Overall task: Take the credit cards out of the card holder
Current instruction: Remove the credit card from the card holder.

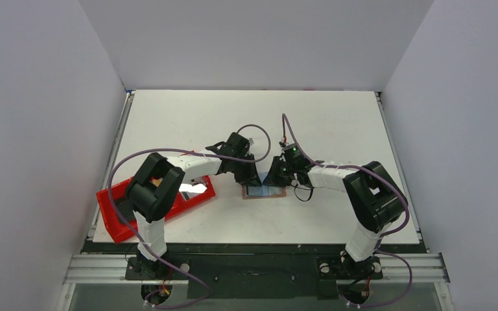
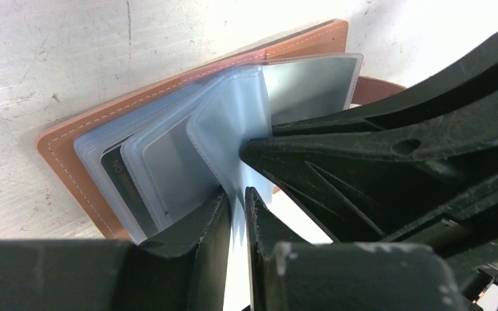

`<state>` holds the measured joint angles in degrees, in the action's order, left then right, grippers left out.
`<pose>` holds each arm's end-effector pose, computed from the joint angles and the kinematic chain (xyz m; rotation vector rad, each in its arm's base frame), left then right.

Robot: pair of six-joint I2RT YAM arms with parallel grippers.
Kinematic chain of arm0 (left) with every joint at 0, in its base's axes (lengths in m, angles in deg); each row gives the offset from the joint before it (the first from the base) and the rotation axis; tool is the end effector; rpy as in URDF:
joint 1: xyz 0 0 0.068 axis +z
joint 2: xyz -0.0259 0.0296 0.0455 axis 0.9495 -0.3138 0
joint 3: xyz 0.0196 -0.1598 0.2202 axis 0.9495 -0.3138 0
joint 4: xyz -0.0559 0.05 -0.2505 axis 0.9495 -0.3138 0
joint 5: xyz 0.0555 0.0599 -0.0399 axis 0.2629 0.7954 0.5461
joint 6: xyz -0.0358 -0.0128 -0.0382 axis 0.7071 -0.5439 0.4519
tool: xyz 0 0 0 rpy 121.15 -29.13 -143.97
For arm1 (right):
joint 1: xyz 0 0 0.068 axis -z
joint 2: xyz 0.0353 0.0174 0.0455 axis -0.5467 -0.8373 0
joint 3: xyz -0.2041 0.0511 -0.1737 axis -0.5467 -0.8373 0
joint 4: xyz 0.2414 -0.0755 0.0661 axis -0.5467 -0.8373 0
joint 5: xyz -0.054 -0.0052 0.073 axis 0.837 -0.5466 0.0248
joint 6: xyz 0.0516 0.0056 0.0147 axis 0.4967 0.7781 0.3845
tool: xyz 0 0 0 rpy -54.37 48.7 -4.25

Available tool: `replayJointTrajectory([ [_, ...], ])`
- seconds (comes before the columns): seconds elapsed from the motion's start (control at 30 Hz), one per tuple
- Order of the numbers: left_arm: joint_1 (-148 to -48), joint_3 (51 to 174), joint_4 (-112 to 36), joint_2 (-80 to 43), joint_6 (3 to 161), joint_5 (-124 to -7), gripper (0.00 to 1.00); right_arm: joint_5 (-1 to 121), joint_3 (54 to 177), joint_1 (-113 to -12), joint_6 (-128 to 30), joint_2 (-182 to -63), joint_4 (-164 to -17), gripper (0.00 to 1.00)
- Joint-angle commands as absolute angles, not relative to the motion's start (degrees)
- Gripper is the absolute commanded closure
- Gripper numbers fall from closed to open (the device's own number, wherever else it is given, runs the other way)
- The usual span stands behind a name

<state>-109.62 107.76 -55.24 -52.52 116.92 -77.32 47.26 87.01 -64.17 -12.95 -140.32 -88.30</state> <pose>0.2984 -0.2478 0.1548 -0.0539 2.7985 -0.9212 0.2760 0.1803 0.1359 0.1077 2.6356 0.9470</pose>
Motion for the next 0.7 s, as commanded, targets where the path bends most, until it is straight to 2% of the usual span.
replayJointTrajectory([
  [0.0, -109.9, 110.2, -54.7, -53.0, 116.4, -76.3, 0.93, 46.5, 88.5, -63.4, -14.3, -137.9, -94.6, 0.88],
  [0.1, -109.9, 110.3, -55.1, -52.8, 116.2, -75.7, 0.99, 46.5, 89.4, -63.0, -14.4, -136.0, -96.4, 0.80],
  [0.27, -110.0, 110.6, -55.4, -52.1, 115.9, -75.5, 1.00, 47.1, 92.1, -62.7, -14.9, -133.6, -99.6, 0.64],
  [0.4, -110.4, 111.5, -55.6, -51.7, 115.4, -75.9, 0.99, 49.0, 93.8, -62.1, -15.2, -130.7, -103.1, 0.57],
  [0.67, -111.8, 115.0, -55.7, -52.3, 115.0, -77.1, 0.75, 54.0, 94.7, -59.7, -16.3, -125.6, -109.0, 0.51],
])
